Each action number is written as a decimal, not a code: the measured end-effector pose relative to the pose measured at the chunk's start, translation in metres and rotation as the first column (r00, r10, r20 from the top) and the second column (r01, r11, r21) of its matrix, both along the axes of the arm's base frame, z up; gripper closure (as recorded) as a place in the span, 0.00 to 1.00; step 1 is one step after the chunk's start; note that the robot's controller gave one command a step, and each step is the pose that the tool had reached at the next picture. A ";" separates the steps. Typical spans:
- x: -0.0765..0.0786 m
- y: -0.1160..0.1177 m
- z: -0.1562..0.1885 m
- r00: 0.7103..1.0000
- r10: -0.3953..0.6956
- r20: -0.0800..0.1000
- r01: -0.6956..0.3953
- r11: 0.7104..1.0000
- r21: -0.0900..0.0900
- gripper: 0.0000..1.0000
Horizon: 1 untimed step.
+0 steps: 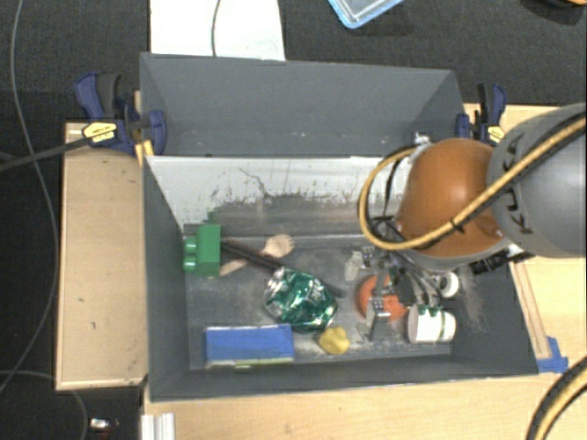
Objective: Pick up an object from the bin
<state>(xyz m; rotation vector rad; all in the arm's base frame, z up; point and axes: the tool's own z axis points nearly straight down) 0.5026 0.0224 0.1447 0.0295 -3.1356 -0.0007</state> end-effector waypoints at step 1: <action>0.002 0.000 0.004 1.000 -0.001 0.008 0.001 1.000 0.000 0.00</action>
Offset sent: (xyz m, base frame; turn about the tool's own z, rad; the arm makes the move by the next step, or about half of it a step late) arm 0.0035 0.0993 -0.0747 -0.3408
